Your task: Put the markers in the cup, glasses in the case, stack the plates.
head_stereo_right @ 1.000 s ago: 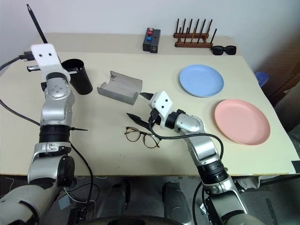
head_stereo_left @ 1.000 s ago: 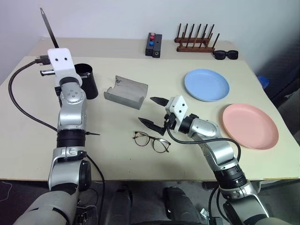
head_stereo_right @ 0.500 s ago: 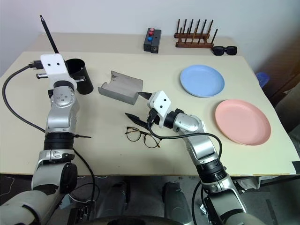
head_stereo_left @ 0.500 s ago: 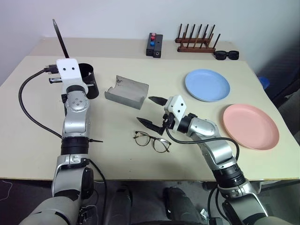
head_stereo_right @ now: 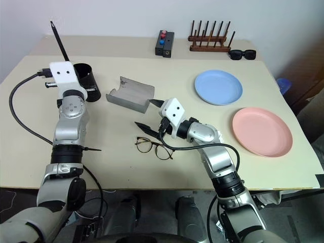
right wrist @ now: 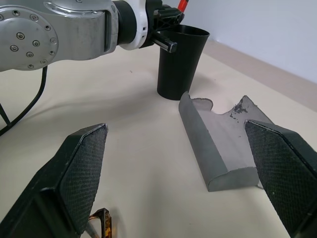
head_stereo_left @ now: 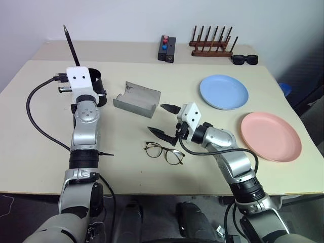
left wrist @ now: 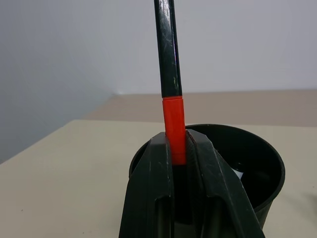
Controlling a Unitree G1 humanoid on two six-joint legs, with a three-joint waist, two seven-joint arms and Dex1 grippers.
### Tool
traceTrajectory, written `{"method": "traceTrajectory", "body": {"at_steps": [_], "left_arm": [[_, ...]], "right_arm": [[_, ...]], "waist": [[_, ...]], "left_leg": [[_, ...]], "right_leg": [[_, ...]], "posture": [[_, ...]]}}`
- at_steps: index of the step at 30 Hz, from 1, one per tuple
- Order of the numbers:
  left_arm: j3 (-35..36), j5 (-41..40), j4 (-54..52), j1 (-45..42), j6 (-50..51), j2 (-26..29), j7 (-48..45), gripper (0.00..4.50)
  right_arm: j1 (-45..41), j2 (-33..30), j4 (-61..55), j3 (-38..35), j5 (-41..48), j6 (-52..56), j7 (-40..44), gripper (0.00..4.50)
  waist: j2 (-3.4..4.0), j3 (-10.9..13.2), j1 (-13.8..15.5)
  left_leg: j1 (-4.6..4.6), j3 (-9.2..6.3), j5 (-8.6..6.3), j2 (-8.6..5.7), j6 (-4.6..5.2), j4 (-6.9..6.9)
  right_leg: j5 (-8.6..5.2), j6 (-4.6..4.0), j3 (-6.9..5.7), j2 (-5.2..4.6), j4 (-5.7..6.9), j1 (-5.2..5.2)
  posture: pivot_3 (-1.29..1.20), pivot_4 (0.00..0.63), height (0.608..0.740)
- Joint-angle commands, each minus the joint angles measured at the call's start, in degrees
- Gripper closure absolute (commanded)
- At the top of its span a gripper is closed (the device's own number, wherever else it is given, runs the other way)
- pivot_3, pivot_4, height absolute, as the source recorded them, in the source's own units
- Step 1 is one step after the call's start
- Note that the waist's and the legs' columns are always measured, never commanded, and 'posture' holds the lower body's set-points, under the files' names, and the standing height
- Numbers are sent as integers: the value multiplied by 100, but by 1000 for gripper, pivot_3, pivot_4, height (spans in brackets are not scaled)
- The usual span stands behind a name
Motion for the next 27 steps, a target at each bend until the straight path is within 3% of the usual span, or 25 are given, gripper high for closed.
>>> {"method": "traceTrajectory", "body": {"at_steps": [1,25,26,27], "left_arm": [[-26,52,-253,2,-37,0,-7,4429],[14,54,-256,-16,-63,-28,0,4429],[9,78,-249,-22,-58,-21,19,3617],[2,102,-238,-29,-50,-14,39,3294]], "right_arm": [[-46,21,-132,-26,31,-84,3,0],[-35,21,-146,-4,32,-67,12,0],[-36,22,-144,-4,31,-68,11,0],[-37,24,-142,-4,31,-67,10,0]], "waist": [[0,0,0],[0,0,0],[0,0,0],[0,0,0]], "left_leg": [[0,0,0,0,0,0],[0,0,0,0,0,1],[0,0,0,0,0,1],[0,0,0,0,0,1]], "right_leg": [[0,0,0,0,0,0],[0,0,0,0,0,0],[0,0,0,0,0,0],[0,0,0,0,0,1]], "posture": [[0,150,740],[0,150,740],[0,150,740],[0,150,740]]}}
